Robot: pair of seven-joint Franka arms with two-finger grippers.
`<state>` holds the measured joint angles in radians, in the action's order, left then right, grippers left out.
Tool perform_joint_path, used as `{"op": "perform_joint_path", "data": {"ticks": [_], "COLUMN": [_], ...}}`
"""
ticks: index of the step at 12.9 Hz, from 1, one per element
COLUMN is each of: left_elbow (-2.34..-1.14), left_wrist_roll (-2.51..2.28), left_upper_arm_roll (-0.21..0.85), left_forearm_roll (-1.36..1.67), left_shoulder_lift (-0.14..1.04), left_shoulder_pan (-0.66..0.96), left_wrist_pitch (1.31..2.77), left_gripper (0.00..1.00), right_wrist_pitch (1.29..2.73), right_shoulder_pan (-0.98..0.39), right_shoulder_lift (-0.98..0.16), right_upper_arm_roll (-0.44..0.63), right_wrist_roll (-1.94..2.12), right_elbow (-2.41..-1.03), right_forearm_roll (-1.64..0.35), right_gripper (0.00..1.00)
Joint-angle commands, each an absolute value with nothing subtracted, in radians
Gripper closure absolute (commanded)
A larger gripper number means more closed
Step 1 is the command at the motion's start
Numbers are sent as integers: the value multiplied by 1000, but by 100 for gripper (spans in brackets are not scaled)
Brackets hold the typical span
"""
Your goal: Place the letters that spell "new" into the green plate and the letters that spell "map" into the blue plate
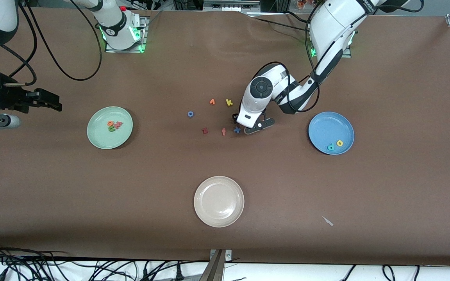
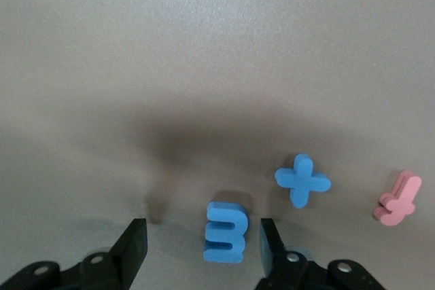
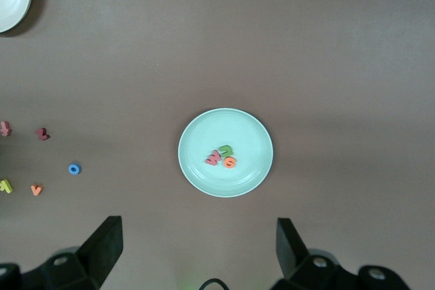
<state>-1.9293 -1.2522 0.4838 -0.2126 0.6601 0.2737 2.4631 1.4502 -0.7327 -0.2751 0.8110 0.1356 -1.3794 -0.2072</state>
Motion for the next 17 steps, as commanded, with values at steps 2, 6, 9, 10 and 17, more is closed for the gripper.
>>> {"op": "perform_joint_path", "data": {"ticks": [2, 6, 9, 10, 17], "left_elbow": [-1899, -1890, -1890, -1890, -1890], "left_wrist_roll": [-1278, -1281, -1279, -1279, -1270], "left_upper_arm_roll": [476, 476, 476, 476, 477], "left_forearm_roll": [-238, -238, -238, -239, -264], "left_shoulder_lift": [681, 690, 692, 693, 673], "left_shoulder_pan": [291, 291, 293, 293, 276], "left_wrist_pitch": [2461, 2461, 2461, 2461, 2444], "left_gripper": [35, 47, 64, 68, 89], "right_wrist_pitch": [1503, 1609, 1617, 1617, 1598], "right_shoulder_pan": [-538, -10, -8, -8, -2], "right_shoulder_lift": [-134, 26, 54, 51, -30], "right_upper_arm_roll": [526, -18, -17, -17, -17], "right_wrist_roll": [130, 65, 23, 21, 29], "right_elbow": [-1480, -1673, -1706, -1704, -1600], "right_forearm_roll": [-68, 15, 17, 17, 28], "right_gripper": [0, 0, 0, 0, 0]}}
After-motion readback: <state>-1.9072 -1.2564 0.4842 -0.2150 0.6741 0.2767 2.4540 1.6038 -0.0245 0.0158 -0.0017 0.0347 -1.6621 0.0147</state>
